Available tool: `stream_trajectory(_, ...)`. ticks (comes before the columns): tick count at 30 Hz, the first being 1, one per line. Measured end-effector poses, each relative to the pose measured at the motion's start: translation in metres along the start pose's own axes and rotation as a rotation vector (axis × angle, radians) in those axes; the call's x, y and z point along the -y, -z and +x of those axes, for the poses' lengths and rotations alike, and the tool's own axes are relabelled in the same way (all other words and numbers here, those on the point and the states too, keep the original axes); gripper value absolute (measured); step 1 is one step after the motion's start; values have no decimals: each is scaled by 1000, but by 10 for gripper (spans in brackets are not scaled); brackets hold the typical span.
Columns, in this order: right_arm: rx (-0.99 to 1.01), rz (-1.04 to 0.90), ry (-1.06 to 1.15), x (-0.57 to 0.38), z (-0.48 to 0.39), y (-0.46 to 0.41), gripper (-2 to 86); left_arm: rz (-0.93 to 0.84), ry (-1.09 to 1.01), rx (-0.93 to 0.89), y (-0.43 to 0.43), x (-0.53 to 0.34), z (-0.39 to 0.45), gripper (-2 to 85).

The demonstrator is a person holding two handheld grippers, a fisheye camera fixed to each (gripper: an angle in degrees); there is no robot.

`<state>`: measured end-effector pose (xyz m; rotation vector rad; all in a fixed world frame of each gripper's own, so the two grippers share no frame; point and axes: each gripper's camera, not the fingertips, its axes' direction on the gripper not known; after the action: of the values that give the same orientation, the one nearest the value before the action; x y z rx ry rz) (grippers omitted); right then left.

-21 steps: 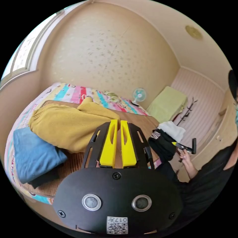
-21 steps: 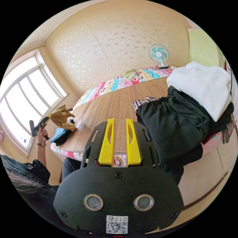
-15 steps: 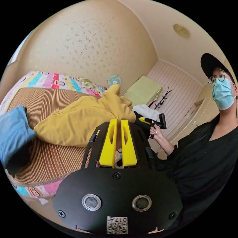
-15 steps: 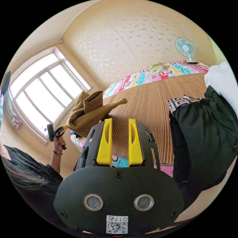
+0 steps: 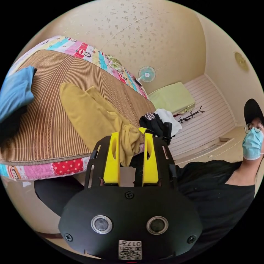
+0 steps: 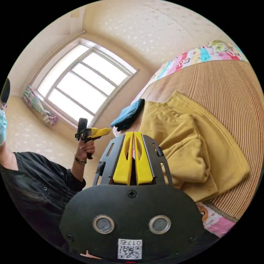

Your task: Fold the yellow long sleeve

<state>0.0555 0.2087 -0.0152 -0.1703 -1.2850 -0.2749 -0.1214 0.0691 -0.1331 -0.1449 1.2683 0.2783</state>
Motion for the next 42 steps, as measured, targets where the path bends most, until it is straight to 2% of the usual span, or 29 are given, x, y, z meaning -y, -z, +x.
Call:
stream_trajectory(1, -75, -83, 65, -2, -20, -9, 20, -11, 1, -25, -11, 10, 3, 134)
stream_trajectory(3, -300, -81, 106, -14, -35, -4, 25, -61, 18, -58, -28, 22, 4, 136)
stream_trajectory(5, -534, 67, -26, -39, -14, 32, 58, -80, -2, -89, -42, 26, 12, 136)
stream_trajectory(7, -569, 92, -136, -53, 17, 56, 97, -87, -19, -68, -49, 21, 19, 135)
stream_trajectory(9, -532, 34, -196, -65, 52, 62, 102, -109, -6, -13, -59, 14, 20, 136)
stream_trajectory(10, -429, -44, -182, -70, 68, 57, 87, -119, 16, 7, -65, 9, 17, 143)
stream_trajectory(12, -272, -41, -114, -78, 68, 57, 42, -120, 62, -17, -70, 0, 10, 153)
stream_trajectory(15, -132, -37, 84, -84, 21, 58, 28, -62, 133, -57, -59, -17, 2, 173)
stream_trajectory(18, 26, -71, 273, -98, -27, 50, 22, -22, 186, 21, -43, -38, -3, 194)
stream_trajectory(19, 98, -79, 306, -106, -37, 45, 21, -31, 206, 29, -44, -46, -8, 182)
stream_trajectory(21, 178, -102, 316, -119, -42, 39, 22, -41, 246, 5, -45, -62, -17, 97)
stream_trajectory(22, 193, -127, 321, -125, -43, 38, 22, 15, 226, -18, -35, -74, -17, 47)
stream_trajectory(24, 204, -113, 364, -134, -44, 56, 24, 99, 68, -27, -5, -85, -1, 20)
stream_trajectory(26, 284, -39, 439, -138, -46, 101, 25, 230, -296, -54, 57, -103, 48, 9)
stream_trajectory(27, 304, -21, 450, -138, -45, 113, 25, 271, -375, -71, 75, -108, 58, 7)
stream_trajectory(29, 371, 67, 500, -136, -45, 162, 26, 359, -664, -222, 141, -119, 89, 3)
stream_trajectory(30, 380, 87, 515, -136, -45, 172, 27, 375, -730, -269, 155, -121, 95, 2)
stream_trajectory(32, 349, 155, 558, -132, -48, 204, 32, 417, -956, -522, 201, -119, 113, 1)
stream_trajectory(33, 335, 165, 568, -130, -49, 209, 34, 412, -1003, -606, 209, -116, 116, 1)
stream_trajectory(35, 302, 198, 608, -125, -51, 225, 46, 379, -1166, -1006, 227, -98, 123, 1)
stream_trajectory(38, 340, 236, 579, -117, -42, 223, 76, 285, -1115, -1355, 211, -65, 134, 0)
stream_trajectory(42, 595, 43, 418, -101, -25, 167, 144, 126, -1008, -1413, 168, -58, 167, -1)
